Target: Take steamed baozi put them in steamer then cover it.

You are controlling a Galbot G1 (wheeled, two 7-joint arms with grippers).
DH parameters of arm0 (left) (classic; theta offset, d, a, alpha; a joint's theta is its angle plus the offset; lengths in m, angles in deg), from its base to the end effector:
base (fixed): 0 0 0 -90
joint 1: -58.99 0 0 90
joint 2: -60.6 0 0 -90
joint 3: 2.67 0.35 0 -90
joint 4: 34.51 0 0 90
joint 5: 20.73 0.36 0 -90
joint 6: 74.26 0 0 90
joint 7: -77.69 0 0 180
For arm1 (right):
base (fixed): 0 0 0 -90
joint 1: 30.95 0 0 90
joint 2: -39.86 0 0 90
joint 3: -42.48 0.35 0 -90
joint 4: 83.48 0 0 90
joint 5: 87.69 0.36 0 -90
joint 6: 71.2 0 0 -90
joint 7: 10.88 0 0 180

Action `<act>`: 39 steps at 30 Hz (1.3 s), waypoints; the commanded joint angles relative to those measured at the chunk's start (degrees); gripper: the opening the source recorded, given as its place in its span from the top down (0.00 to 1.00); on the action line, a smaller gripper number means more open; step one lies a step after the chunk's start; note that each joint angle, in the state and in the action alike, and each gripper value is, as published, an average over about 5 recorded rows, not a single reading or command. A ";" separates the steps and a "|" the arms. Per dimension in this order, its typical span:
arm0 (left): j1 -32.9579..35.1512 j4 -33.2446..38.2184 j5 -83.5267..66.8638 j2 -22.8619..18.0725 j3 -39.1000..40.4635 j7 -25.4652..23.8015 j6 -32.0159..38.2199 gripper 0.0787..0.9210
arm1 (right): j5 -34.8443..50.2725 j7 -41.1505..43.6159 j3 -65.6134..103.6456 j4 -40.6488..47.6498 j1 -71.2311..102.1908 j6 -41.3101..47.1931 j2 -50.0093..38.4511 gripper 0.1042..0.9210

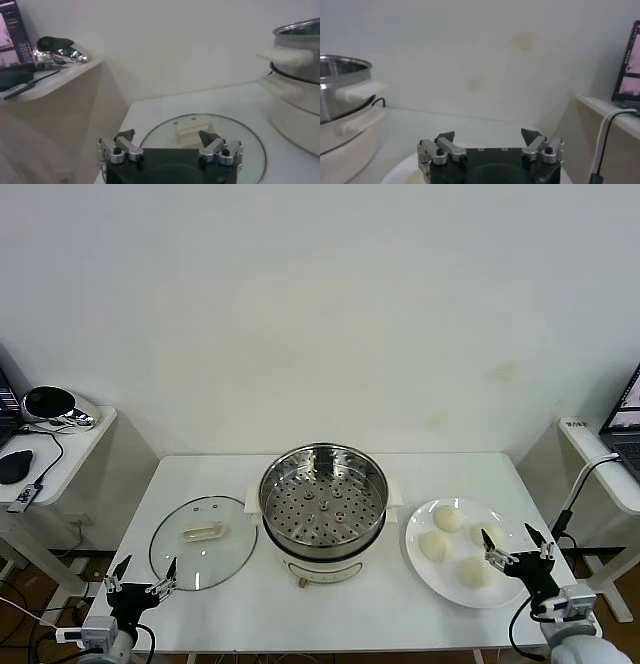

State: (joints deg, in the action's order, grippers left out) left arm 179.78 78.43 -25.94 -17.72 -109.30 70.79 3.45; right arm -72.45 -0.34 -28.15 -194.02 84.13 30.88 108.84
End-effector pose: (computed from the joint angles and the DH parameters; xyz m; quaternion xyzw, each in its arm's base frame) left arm 0.1776 0.1354 -0.3225 0.0374 -0.9822 -0.0908 0.1602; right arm 0.2165 -0.1846 -0.2876 -0.0020 -0.9908 0.0803 0.1089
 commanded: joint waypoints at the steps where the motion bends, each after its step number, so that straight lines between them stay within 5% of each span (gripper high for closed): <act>1: -0.08 0.56 0.22 0.01 0.43 -0.13 0.01 0.12 | -1.03 -0.15 0.19 0.26 -3.89 3.43 -7.26 0.12; 8: -0.07 1.88 0.35 0.00 0.33 -0.17 0.03 0.12 | -9.20 8.24 -2.04 3.55 -11.62 8.60 -21.84 0.12; 18: 0.02 3.71 1.10 -0.80 0.41 -0.49 0.21 0.12 | -31.73 38.14 -14.32 10.89 -26.83 8.96 -38.20 0.12; 28: 0.69 5.21 0.93 -1.96 0.09 -0.74 0.26 0.12 | -38.23 61.97 -41.52 18.93 -53.96 4.26 -39.86 0.12; 39: 1.45 6.59 0.91 -3.44 -0.05 -1.08 0.20 0.12 | -42.78 62.55 -69.10 34.10 -76.05 -0.13 -28.14 0.12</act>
State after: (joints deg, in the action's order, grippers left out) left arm 181.01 84.37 -25.08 -20.64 -109.30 69.74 3.69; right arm -109.20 54.40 -76.41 -170.79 26.60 33.18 75.69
